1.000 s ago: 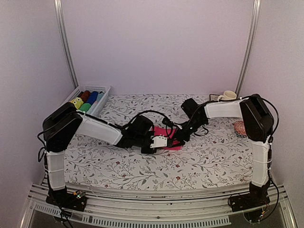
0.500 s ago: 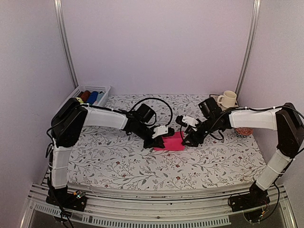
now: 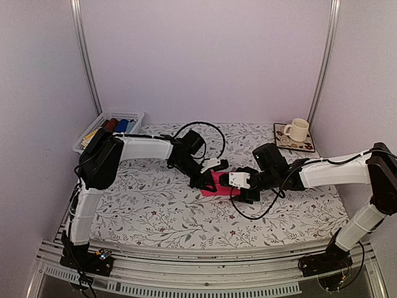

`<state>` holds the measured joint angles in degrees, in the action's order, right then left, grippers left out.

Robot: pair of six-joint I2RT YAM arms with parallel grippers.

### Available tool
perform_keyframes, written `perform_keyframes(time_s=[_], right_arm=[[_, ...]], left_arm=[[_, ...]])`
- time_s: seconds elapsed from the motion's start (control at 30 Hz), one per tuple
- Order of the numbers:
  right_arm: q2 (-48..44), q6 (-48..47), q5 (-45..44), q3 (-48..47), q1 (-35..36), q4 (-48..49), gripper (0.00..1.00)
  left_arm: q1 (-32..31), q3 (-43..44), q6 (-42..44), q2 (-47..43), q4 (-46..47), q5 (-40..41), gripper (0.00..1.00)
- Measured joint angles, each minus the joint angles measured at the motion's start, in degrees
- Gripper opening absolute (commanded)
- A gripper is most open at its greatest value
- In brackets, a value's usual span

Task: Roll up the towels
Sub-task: Roll the towel at the center of the board.

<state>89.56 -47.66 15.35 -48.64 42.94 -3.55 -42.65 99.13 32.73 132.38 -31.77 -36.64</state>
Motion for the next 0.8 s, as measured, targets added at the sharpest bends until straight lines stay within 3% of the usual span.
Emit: perform_keyframes(time_s=[0.33, 0.53, 0.7, 0.8], right_arm=[[10.7, -5.2, -8.4, -2.7, 1.3, 4.4, 0.68], [12.5, -6.4, -13.4, -3.6, 1.7, 7.2, 0.64], [13.4, -7.3, -15.2, -3.7, 1.9, 9.0, 0.29], [14.4, -6.9, -15.3, -4.9, 1.9, 8.3, 0.15]], left_arm=[[0.0, 1.2, -0.4, 0.5, -1.7, -0.3, 0.0], [0.2, 1.2, -0.5, 0.5, -1.8, -0.7, 0.0], [0.6, 1.4, -0.5, 0.8, -1.9, -1.6, 0.04], [1.0, 1.4, -0.6, 0.8, -1.9, -1.7, 0.12]])
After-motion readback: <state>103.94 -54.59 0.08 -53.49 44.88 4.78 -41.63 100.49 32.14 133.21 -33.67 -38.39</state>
